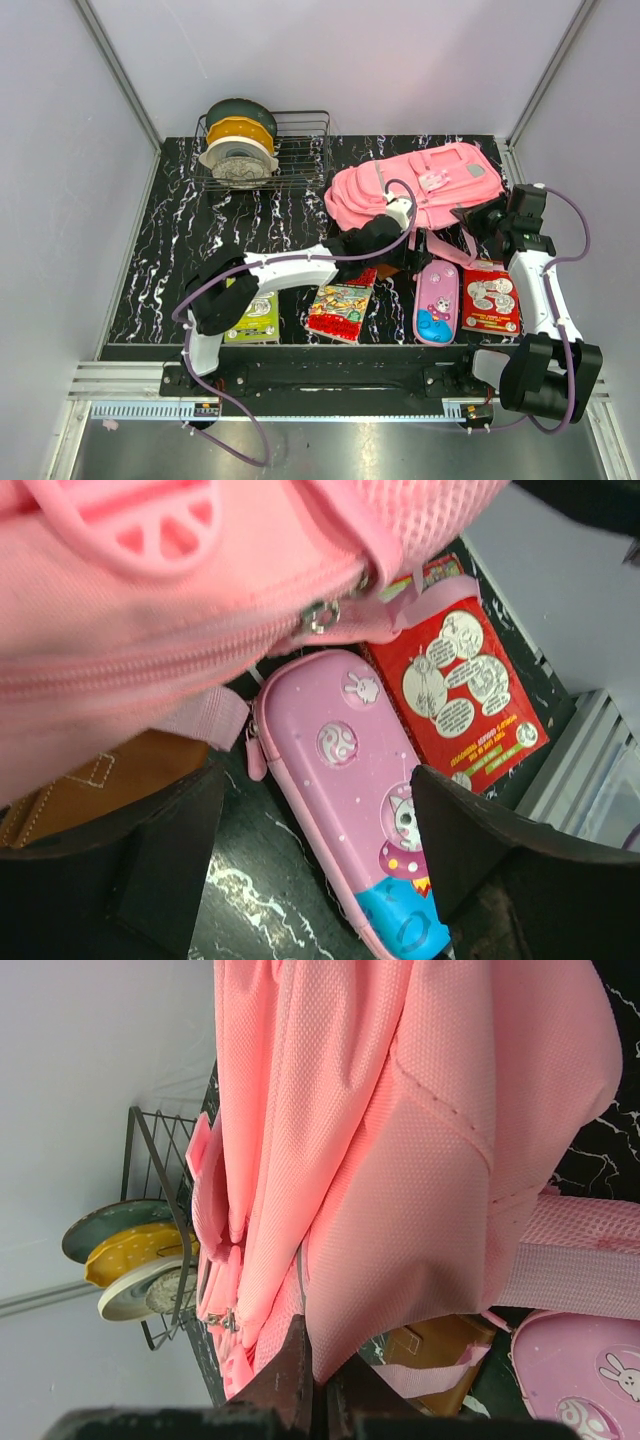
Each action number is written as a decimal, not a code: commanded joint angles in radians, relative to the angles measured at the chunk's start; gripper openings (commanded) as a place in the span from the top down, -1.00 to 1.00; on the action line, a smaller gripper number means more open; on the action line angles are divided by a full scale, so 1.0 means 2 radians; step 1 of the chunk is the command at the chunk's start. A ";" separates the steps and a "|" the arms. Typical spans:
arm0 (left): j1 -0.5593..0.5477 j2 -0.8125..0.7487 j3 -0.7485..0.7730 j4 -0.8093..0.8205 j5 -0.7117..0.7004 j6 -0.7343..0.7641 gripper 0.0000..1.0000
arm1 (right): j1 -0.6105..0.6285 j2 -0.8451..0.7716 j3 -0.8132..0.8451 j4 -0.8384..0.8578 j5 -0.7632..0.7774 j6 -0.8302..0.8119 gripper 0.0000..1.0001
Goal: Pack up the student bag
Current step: Unzip the student bag at the center of the board.
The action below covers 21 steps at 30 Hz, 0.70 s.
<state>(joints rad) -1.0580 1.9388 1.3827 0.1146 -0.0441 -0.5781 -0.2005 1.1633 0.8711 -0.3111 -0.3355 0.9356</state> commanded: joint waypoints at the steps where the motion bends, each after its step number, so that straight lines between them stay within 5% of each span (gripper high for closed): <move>1: 0.002 -0.005 0.028 0.059 -0.033 0.000 -0.60 | 0.008 -0.022 0.030 0.028 -0.049 0.005 1.00; 17: 0.007 0.042 0.073 0.088 -0.048 0.001 -0.57 | 0.010 -0.043 0.025 0.017 -0.067 0.014 1.00; 21: 0.008 0.043 0.076 0.098 -0.065 0.006 -0.42 | 0.011 -0.048 0.026 0.010 -0.069 0.011 1.00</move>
<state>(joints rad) -1.0565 2.0212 1.4921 0.2131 -0.0944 -0.5774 -0.1959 1.1332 0.8715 -0.3305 -0.3599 0.9424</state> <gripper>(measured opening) 0.750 0.029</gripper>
